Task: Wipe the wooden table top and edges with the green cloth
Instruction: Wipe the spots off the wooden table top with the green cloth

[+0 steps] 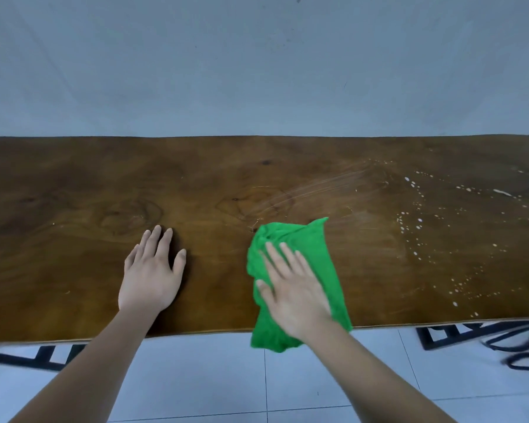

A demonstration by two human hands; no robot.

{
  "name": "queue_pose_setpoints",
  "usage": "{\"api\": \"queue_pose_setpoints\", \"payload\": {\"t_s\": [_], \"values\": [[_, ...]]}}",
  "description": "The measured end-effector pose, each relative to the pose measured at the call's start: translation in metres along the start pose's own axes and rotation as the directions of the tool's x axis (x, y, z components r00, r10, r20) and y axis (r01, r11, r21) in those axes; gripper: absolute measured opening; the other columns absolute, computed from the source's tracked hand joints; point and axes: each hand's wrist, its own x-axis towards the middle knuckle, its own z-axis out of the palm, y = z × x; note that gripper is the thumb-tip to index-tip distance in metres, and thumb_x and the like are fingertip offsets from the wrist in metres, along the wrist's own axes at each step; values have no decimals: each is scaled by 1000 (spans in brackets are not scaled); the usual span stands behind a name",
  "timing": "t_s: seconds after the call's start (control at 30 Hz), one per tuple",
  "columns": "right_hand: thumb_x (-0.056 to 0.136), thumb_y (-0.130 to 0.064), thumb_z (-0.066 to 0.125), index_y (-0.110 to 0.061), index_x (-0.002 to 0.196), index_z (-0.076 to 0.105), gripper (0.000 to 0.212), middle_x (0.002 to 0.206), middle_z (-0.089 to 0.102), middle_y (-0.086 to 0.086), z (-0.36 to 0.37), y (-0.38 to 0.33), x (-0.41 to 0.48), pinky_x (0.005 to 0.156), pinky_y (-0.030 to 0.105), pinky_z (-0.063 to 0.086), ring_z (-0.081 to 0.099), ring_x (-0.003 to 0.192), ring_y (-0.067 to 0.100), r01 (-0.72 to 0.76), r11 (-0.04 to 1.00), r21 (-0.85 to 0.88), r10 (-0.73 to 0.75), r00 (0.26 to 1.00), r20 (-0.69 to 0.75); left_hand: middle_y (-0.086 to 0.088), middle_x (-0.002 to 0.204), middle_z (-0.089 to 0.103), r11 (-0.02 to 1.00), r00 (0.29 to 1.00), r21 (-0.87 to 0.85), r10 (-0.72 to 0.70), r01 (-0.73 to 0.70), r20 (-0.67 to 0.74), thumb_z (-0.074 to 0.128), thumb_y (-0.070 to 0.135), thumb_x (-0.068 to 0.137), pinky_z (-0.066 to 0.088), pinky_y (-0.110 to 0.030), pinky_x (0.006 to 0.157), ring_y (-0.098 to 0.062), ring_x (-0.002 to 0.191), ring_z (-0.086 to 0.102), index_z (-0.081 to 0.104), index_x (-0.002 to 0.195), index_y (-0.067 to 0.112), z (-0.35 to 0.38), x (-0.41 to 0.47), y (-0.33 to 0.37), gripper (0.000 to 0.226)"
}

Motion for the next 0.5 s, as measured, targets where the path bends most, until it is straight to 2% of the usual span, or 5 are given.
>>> {"api": "queue_pose_setpoints", "payload": {"t_s": [0.1, 0.23, 0.37, 0.5], "values": [[115, -63, 0, -27, 177, 6, 72, 184, -9, -8, 5, -46, 21, 137, 49, -6, -21, 169, 18, 189, 982, -5, -188, 982, 23, 1, 185, 17, 1000, 1000, -8, 9, -9, -2, 2, 78, 105, 14, -49, 137, -21, 172, 8, 26, 175, 29, -1, -1, 0, 89], [116, -61, 13, -27, 178, 13, 70, 186, -2, -7, -2, -64, 56, 137, 46, -5, -11, 171, 16, 330, 944, -24, -328, 943, 60, 2, 185, 17, 1000, 1000, -14, 15, -15, 5, 3, 75, 107, 12, -48, 138, -20, 172, 7, 25, 175, 30, -2, 0, -1, 85], [115, -65, 17, -30, 177, 17, 71, 186, 2, -8, -6, -47, 83, 138, 44, -2, -6, 171, 13, 393, 920, -10, -391, 917, 78, 3, 185, 17, 1000, 1000, -1, 13, -13, 9, 10, 72, 111, 12, -48, 138, -20, 172, 7, 25, 175, 31, -1, -1, 0, 78], [114, -68, 14, -39, 177, 13, 69, 185, 0, -11, -16, 2, 107, 138, 41, -4, -6, 170, 11, 342, 939, 34, -343, 937, 59, 4, 185, 17, 1000, 999, 20, -15, 14, 29, 17, 72, 109, 12, -48, 138, -19, 172, 8, 26, 174, 32, -2, -1, 5, 77]]}}
